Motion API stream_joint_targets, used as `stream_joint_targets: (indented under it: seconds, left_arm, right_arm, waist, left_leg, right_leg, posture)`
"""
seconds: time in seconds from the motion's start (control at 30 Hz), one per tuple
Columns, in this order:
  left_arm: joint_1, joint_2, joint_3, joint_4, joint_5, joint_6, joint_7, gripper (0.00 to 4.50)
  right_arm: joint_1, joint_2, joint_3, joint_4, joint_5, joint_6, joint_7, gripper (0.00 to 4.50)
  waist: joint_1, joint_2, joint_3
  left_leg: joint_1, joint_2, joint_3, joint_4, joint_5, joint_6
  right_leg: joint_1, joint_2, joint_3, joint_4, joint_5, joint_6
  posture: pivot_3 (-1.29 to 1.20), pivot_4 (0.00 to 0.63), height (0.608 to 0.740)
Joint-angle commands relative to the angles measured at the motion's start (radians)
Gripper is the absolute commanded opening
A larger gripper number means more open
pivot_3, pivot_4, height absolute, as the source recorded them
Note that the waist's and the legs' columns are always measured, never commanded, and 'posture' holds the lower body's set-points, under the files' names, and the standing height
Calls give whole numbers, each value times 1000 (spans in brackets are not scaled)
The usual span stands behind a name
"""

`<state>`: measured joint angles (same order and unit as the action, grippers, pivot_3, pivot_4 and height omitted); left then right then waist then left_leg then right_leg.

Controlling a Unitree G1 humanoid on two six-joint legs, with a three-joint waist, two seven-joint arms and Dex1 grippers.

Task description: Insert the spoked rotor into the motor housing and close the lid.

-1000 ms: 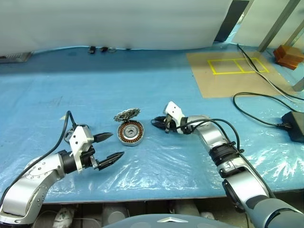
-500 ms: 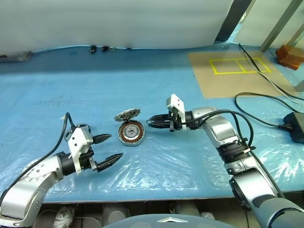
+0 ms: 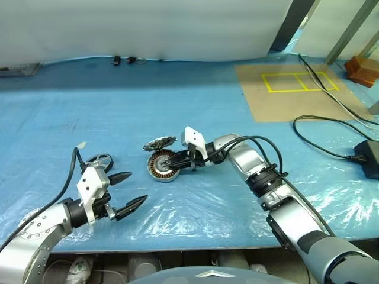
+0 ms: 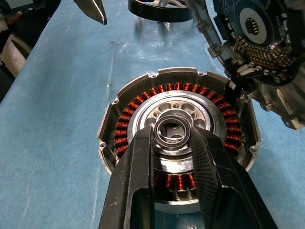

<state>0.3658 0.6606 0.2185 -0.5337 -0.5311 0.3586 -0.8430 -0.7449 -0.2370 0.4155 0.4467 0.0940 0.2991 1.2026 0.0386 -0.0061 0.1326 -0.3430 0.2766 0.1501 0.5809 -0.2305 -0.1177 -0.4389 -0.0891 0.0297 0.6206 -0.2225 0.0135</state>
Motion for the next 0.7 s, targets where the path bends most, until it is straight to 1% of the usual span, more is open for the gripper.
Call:
stream_joint_targets:
  seconds: [0.03, 0.27, 0.4, 0.7]
  left_arm:
    - [11, -7, 25, -51, -12, -18, 10, 4500]
    - [17, -11, 5, -72, 2, -10, 27, 4500]
    - [22, -11, 21, -70, -7, -11, 27, 4500]
    - [24, -20, 5, -66, 0, -15, 33, 4500]
  right_arm:
    - [-45, 16, -9, 6, -1, -28, 14, 732]
    - [-80, 35, 19, 56, -70, -101, -9, 732]
    - [-82, 26, 14, 10, -53, -76, 41, 732]
    - [-79, 41, 23, 39, -87, -98, 34, 732]
  waist:
    - [0, 0, 0]
    - [-1, 0, 0]
    - [0, 0, 0]
    - [-1, 0, 0]
  left_leg:
    - [0, 0, 0, 0, 0, 0]
    - [0, 0, 0, 0, 0, 0]
    - [0, 0, 0, 0, 0, 0]
    - [0, 0, 0, 0, 0, 0]
  right_leg:
    - [0, 0, 0, 0, 0, 0]
    - [0, 0, 0, 1, 0, 0]
    - [0, 0, 0, 0, 0, 0]
    - [0, 0, 0, 1, 0, 0]
  posture:
    - [0, 150, 740]
    - [0, 150, 740]
    - [0, 150, 740]
    - [0, 150, 740]
